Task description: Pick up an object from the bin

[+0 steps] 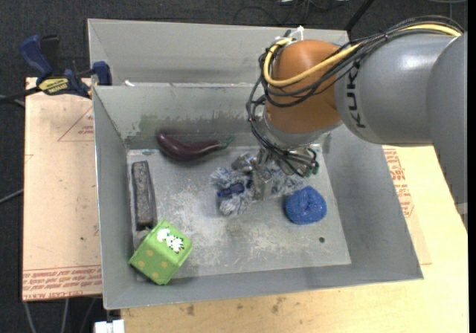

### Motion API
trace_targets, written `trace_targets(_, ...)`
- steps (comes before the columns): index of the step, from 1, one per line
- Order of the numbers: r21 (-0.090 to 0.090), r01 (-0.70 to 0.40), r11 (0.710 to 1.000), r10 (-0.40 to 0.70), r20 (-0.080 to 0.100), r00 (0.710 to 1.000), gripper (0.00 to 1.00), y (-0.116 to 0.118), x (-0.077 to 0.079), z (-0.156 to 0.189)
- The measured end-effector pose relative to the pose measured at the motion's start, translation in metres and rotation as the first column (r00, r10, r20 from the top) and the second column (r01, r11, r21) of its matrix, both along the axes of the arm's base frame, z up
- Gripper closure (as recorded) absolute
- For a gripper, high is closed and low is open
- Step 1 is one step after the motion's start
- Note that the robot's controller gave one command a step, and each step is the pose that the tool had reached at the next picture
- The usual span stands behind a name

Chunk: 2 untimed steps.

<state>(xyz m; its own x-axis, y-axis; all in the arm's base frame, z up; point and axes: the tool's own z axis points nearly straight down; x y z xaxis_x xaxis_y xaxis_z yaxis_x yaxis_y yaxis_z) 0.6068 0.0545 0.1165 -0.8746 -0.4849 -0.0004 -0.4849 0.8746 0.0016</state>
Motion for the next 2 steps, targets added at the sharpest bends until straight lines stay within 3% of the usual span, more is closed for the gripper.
trace_targets(2, 0.000, 0.001, 1.000, -0.001, 0.002, 1.000, 1.00, 0.000, 0.000, 0.037)
